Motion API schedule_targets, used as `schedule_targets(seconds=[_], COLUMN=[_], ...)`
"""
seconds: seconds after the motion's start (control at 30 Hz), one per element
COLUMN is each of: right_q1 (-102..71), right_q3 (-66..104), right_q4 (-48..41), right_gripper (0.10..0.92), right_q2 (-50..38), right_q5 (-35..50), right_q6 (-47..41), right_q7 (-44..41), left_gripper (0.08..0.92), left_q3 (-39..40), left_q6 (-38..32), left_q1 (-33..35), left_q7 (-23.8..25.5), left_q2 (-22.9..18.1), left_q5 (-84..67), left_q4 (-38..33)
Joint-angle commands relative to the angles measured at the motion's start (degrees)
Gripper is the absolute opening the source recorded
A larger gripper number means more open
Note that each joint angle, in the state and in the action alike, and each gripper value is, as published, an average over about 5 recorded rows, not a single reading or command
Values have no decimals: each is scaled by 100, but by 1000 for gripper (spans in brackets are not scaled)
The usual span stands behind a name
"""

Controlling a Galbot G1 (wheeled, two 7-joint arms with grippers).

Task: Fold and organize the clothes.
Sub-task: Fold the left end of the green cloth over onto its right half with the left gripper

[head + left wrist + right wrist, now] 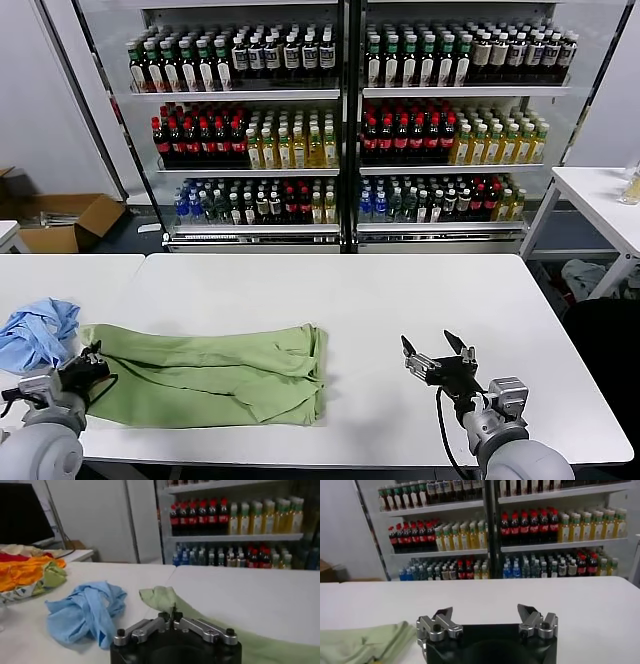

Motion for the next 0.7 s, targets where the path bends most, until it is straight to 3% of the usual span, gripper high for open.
schedule_targets(seconds=[0.03,0.27,0.7], right_q1=[7,-2,14], right_q3=[1,-38,-48], right_q4=[-9,56,-30], right_gripper=[823,822,823], right_q2=[4,33,19], right_q5=[-13,-40,-49], right_q6=[-21,-37,-28], right_q7=[1,16,11], left_gripper=[90,90,90], left_q3=[1407,2187,2756], left_q6=[122,108,-73], left_q1=[-66,-523,-1096], left_q7=[83,69,-313], left_q2=[-788,-1313,-1743], left_q5=[-1288,-1395,-1041], left_q4=[-1268,-938,-214])
